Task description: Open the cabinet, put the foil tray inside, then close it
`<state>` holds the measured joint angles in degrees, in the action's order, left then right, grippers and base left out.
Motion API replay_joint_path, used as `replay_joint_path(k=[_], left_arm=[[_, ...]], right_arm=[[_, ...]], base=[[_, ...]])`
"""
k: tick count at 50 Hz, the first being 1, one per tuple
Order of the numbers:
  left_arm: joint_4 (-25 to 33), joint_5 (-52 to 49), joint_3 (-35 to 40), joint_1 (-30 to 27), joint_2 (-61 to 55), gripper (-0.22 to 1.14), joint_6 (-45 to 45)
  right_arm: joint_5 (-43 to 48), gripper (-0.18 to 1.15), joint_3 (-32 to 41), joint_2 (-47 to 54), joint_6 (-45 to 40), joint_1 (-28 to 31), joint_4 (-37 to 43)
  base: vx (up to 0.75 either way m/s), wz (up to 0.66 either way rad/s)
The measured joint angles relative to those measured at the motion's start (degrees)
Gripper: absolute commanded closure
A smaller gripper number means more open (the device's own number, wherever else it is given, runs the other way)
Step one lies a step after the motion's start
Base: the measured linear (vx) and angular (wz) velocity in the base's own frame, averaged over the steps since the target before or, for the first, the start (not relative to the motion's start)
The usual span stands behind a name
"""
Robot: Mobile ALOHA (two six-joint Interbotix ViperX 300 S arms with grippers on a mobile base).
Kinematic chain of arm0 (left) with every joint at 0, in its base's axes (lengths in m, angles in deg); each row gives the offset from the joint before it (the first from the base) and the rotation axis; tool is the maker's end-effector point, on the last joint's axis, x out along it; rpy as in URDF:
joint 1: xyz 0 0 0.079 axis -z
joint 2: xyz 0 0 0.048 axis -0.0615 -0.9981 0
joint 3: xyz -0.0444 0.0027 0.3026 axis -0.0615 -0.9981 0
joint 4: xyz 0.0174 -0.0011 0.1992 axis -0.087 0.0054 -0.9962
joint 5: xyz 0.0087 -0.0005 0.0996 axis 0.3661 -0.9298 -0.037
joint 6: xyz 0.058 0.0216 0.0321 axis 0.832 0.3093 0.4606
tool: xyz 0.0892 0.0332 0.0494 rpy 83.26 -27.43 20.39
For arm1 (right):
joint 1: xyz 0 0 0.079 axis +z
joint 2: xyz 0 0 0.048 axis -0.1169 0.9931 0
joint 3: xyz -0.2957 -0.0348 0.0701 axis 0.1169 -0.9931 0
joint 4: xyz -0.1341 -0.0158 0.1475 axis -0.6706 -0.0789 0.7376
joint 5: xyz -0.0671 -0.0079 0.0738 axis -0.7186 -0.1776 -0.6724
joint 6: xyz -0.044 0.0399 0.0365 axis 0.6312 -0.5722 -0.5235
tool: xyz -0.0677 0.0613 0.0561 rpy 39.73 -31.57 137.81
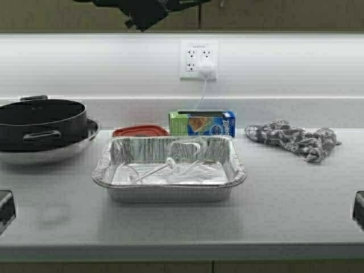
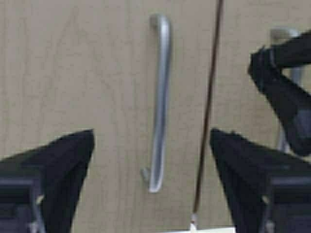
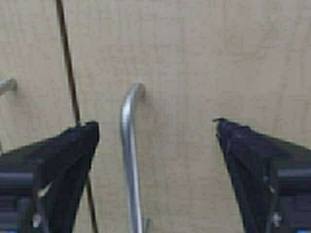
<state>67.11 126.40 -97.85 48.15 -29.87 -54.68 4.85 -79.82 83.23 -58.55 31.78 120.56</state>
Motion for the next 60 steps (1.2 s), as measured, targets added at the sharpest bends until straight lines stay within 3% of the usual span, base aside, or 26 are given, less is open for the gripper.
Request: replay_joint_path(k=[8, 13, 17, 21, 23, 25, 31, 46, 60], left_arm=[[0.09, -0.09, 2.2, -1.32, -2.02, -0.07, -1.14], [0.18, -1.85, 3.96, -1.67, -3.69, 0.06, -0.79], [0.18, -5.8, 5.27, -2.29, -4.13, 0.44, -0.7], [0.18, -9.84, 6.06, -2.9, -4.22, 0.92, -0.79], [0.18, -10.63, 6.06, -3.34, -4.04, 1.07, -0.79], [0.18, -11.25, 6.06, -3.34, -3.78, 1.06, -0.79], [-0.62, -12.57, 4.22, -3.43, -1.93, 0.82, 0.0], [-1.49, -17.05, -12.39, -3.34, 13.71, 0.88, 1.14], [-8.88, -36.39, -22.59, -10.99, 31.9, 0.88, 1.67]], right_arm=[[0.53, -0.01, 1.49, 2.29, 0.35, 0.44, 0.26], [0.62, 0.2, 2.64, 3.52, 0.35, 0.53, 0.7], [0.7, 0.56, 3.52, 4.39, 0.35, 0.53, 1.85], [0.62, 0.99, 4.39, 5.27, 0.35, 0.79, 3.08], [0.26, 1.08, 4.57, 5.27, 0.26, 0.88, 3.43], [-0.09, 1.04, 4.57, 5.01, 0.26, 0.88, 3.69], [-0.97, 0.83, 2.99, 2.9, 0.53, 1.23, 4.22], [-11.07, 0.89, -5.89, -9.05, 3.6, 1.76, 4.66], [-27.25, 0.89, -9.32, -18.54, 5.54, -3.43, 2.72]], base=[[0.0, 0.0], [-0.01, -0.02], [-0.02, -0.02], [-0.04, -0.03], [-0.05, -0.01], [-0.05, 0.03], [-0.05, 0.02], [-0.03, -0.03], [-0.11, -0.06]])
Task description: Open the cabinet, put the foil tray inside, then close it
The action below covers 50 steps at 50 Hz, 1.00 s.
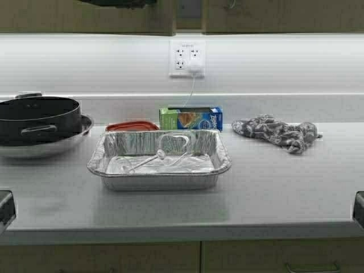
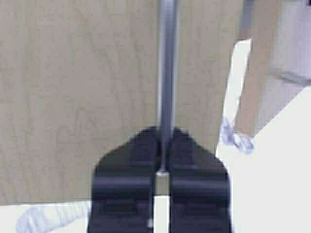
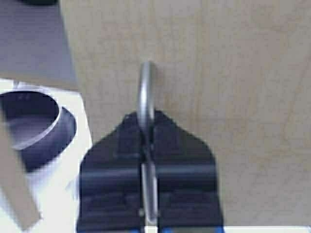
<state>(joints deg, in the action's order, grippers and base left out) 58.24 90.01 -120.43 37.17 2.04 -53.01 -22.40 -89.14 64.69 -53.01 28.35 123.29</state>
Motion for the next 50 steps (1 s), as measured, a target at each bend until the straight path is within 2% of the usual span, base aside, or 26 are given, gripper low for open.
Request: replay_joint_path(k=[9, 16, 19, 22, 25, 29, 30, 32, 33, 34, 38, 41, 50], left_arm=[[-5.54, -13.97, -1.49, -8.09, 9.05, 0.88, -0.09], [-6.77, -18.46, -2.2, -13.01, 13.1, 0.88, -0.35], [-6.86, -19.07, -2.29, -14.59, 13.54, 0.86, -0.44], [-6.86, -19.07, -2.29, -16.0, 13.54, 0.8, -0.79], [-6.77, -18.9, -2.29, -17.05, 13.36, 0.63, -1.05], [-6.86, -18.81, -2.37, -18.19, 13.1, 0.26, -1.23], [-6.94, -18.9, -2.29, -18.46, 13.01, 0.1, -1.32], [-6.94, -18.81, -2.29, -18.98, 12.92, -0.05, -1.32], [-6.86, -18.81, -2.29, -19.42, 12.92, -0.16, -1.32], [-6.94, -18.81, -2.29, -19.78, 12.92, -0.19, -1.41], [-7.03, -18.37, -2.29, -21.53, 13.62, -0.11, -1.32], [-7.03, -18.46, -2.46, -22.5, 14.59, -0.05, -1.49], [-6.94, -19.78, -3.16, -22.94, 17.75, -0.06, -1.32]], right_arm=[[-3.96, 0.89, -3.43, -5.45, -0.53, -2.99, -2.46], [-7.47, 0.9, -3.34, -6.33, -0.7, -7.82, -4.13], [-8.17, 0.85, -3.16, -6.15, -0.88, -8.96, -4.83], [-8.88, 0.71, -2.37, -5.27, -1.23, -10.11, -5.36], [-10.63, 0.46, -1.23, -4.39, -1.23, -11.6, -5.89], [-15.47, 0.06, 0.0, -4.13, -1.32, -14.06, -7.82], [-16.79, -0.04, 0.26, -4.22, -1.32, -14.85, -8.44], [-18.81, -0.14, 0.44, -4.31, -1.32, -16.44, -9.4], [-19.51, -0.15, 0.44, -4.39, -1.49, -17.23, -9.76], [-20.13, -0.13, 0.35, -4.39, -1.67, -18.11, -10.02], [-21.97, -0.03, -0.97, -5.27, -2.72, -21.71, -10.63], [-22.68, -0.03, -1.93, -7.82, -3.69, -23.47, -11.16], [-28.83, -0.04, -4.31, -16.17, -4.83, -27.42, -12.83]], base=[[-0.18, -0.08], [-0.2, -0.03], [-0.19, 0.01], [-0.18, 0.0], [-0.18, -0.03], [-0.17, -0.01], [-0.17, 0.01], [-0.16, 0.0], [-0.16, 0.0], [-0.16, 0.01], [-0.17, 0.02], [-0.19, 0.05], [-0.16, 0.07]])
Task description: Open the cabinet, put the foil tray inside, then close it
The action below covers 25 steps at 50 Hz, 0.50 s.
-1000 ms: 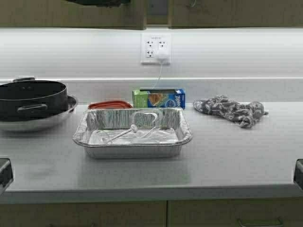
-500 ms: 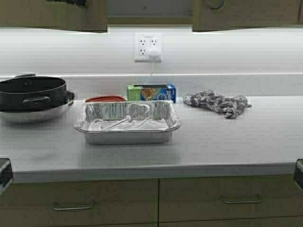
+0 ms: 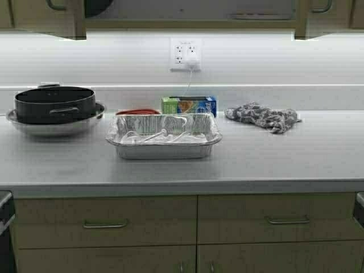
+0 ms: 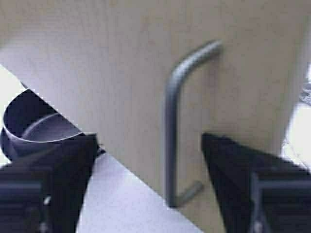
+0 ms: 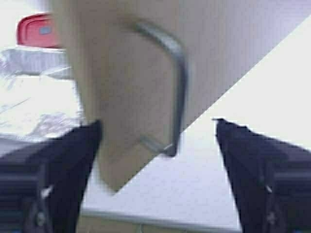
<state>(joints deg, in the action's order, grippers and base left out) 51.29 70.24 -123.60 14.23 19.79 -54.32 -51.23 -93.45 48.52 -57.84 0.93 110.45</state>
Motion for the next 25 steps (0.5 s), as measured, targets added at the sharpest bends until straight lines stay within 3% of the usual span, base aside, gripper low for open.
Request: replay_joint_path(k=[9, 14, 20, 25], left_arm=[[0.0, -8.79, 1.05, 1.41, 1.93, -0.05, -1.14], [-0.09, -12.13, 1.85, 6.77, 2.37, 0.02, -0.97], [-0.09, -10.46, 3.78, 14.41, 0.0, 0.4, -1.32], [-0.09, -6.33, 5.45, 20.48, -5.01, 0.87, -1.32]], right_arm=[[-10.11, -0.03, -0.09, -5.71, -2.55, 0.0, -0.35], [-10.63, -0.02, -0.09, -6.68, -2.9, 5.8, -0.26], [-4.04, 0.12, 0.09, -3.6, -2.9, 15.29, -0.35], [4.39, 0.42, 0.35, 2.2, -3.34, 20.74, -0.35]], base=[[-0.1, 0.04], [-0.06, 0.05], [-0.04, 0.04], [-0.03, 0.05]])
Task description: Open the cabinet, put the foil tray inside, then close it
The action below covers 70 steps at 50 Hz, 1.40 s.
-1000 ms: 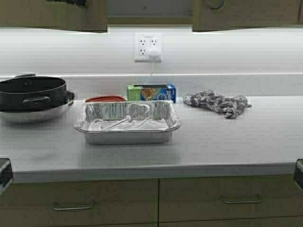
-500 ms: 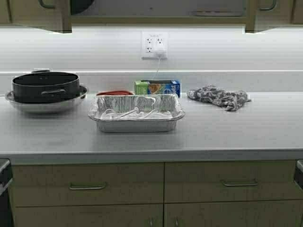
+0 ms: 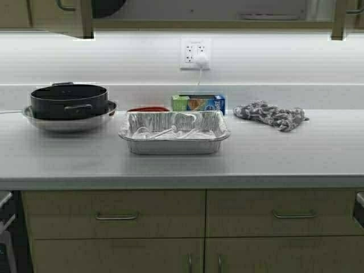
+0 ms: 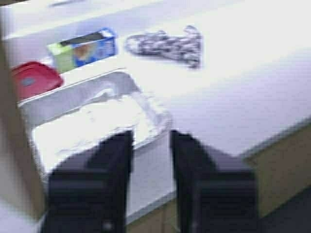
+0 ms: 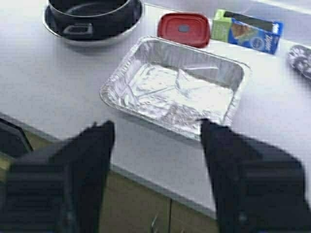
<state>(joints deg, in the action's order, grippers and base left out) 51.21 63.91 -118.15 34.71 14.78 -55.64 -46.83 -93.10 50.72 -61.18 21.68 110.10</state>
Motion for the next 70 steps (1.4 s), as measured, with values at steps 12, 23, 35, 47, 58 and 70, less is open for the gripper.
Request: replay_joint_path(k=[12, 23, 35, 47, 58, 70], left_arm=[[0.0, 14.77, 7.91, 3.25, -17.93, 0.84, 0.0], [0.0, 20.83, 19.95, -3.08, -35.42, 0.89, -1.85], [-0.26, 20.92, 20.74, -9.32, -37.09, 0.89, -3.96], [0.0, 21.53, 13.18, -11.07, -29.09, 0.73, -4.48], [-3.25, 23.55, 5.1, -4.31, -24.61, -0.05, -7.12], [-9.49, 36.39, -6.42, -3.96, -30.67, -0.11, -28.65]], right_arm=[[16.7, 0.95, 1.93, 16.88, -1.14, 0.0, -0.18], [21.71, 0.91, 2.72, 21.97, -1.23, -7.73, 0.09], [18.28, 0.91, 1.32, 18.81, -1.32, -17.93, 0.09], [16.87, 0.6, 0.09, 15.73, -4.57, -18.28, 0.18], [12.48, -0.12, -1.58, 15.73, -15.12, -8.09, 0.09], [30.85, -0.04, -8.96, 25.93, -32.17, 4.13, 1.14]], base=[[-0.01, 0.03], [0.0, 0.0], [0.01, 0.0], [0.01, -0.01], [0.01, 0.01], [0.03, 0.01]])
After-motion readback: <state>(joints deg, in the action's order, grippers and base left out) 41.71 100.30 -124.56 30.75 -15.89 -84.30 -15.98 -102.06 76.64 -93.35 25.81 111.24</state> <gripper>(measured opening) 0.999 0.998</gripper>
